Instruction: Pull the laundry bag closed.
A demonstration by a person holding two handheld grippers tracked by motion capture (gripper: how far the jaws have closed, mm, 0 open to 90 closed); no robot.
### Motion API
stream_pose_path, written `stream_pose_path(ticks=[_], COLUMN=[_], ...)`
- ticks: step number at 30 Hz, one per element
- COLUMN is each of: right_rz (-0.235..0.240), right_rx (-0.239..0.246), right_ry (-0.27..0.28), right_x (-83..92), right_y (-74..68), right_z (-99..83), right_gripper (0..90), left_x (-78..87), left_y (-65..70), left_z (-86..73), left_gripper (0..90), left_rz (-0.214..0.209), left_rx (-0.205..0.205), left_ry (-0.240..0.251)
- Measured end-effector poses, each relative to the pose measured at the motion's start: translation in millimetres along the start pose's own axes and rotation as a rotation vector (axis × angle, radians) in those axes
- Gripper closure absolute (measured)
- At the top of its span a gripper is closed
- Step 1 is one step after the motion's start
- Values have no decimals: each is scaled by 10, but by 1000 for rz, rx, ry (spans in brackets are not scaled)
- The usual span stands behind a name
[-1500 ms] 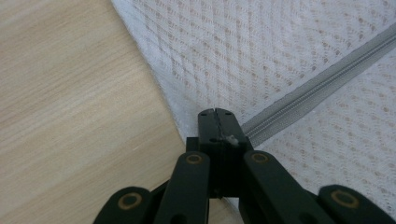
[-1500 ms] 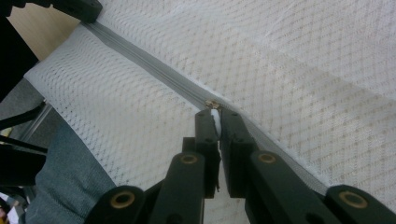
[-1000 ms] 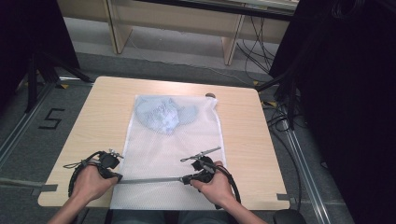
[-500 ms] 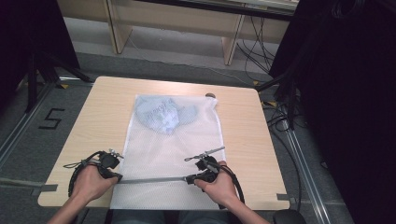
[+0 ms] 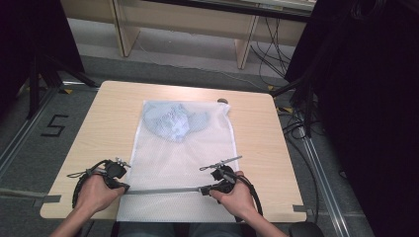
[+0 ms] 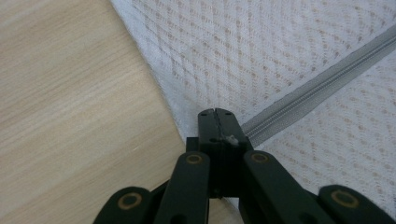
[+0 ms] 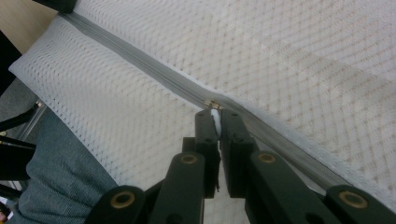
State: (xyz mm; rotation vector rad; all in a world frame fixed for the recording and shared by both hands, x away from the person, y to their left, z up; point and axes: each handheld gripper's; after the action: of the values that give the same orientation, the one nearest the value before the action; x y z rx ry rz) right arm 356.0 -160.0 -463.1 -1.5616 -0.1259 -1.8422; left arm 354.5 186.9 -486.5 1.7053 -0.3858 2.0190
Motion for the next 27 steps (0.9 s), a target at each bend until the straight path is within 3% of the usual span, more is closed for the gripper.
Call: stream_pose_path(ticks=[5,7,9,11,13,15,17,21,22,23,24,27], right_rz=[-11,-13,-22,-16,-16,-13,-28,-15,-15,-9,-25,-31], right_rx=[19,-5,-3,7,-25,-3,-23,-33,-17,-75,-39,-20], right_ry=[8,1,7,9,1,9,0,1,14,-9,7,24], right_x=[23,50,52,60,74,79,91,109,108,125,123,127], right_y=[52,67,82,109,105,133,140,165,184,151,186,213], right_z=[-18,-37,-42,-51,-66,-73,-83,-100,-109,-119,-121,-127], right_gripper=[871,871,871,871,871,871,871,871,871,871,871,871], left_x=[2,-2,3,2,2,2,-2,0,1,1,0,0], left_y=[3,25,2,3,3,3,27,0,1,0,0,0], left_z=[2,-4,3,3,2,2,-4,2,2,3,3,3], left_gripper=[900,900,900,900,900,900,900,900,900,900,900,900], left_rz=[3,-9,3,2,2,3,-11,-1,0,0,-1,-1], left_rx=[0,29,-1,0,0,0,33,1,0,-1,0,0], left_ry=[-3,-2,-4,-3,-3,-3,-3,-2,-3,-3,-2,-2])
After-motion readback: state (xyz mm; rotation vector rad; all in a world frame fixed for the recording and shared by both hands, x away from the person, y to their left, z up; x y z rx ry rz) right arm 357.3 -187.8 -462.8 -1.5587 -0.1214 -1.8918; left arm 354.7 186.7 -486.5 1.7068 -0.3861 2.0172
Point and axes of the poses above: each handheld gripper's, and its own axes: x roughly backward along the jaws, z roughly out of its top, y roughly to its right, and after that the axes turned 11 degrees about -y, right-handed
